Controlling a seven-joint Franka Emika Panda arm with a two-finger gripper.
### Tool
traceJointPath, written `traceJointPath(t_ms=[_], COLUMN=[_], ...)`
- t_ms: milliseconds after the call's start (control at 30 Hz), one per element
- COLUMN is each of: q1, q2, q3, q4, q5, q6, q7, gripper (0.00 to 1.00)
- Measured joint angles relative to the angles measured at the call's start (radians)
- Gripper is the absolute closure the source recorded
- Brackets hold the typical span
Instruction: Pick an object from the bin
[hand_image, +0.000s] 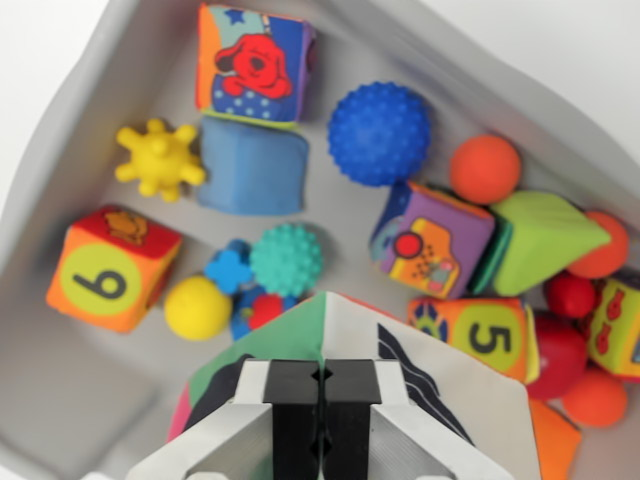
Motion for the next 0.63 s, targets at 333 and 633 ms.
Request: traceJointPath(t_ms=[333,633], q1=[0.000,0.000], q2=[0.001,0.001], q3=[0.000,0.000], q4=[0.005,0.005], q5=[0.000,0.000], q6=[-0.007,-0.007], q7=[0.000,0.000], gripper=[1.00,1.00])
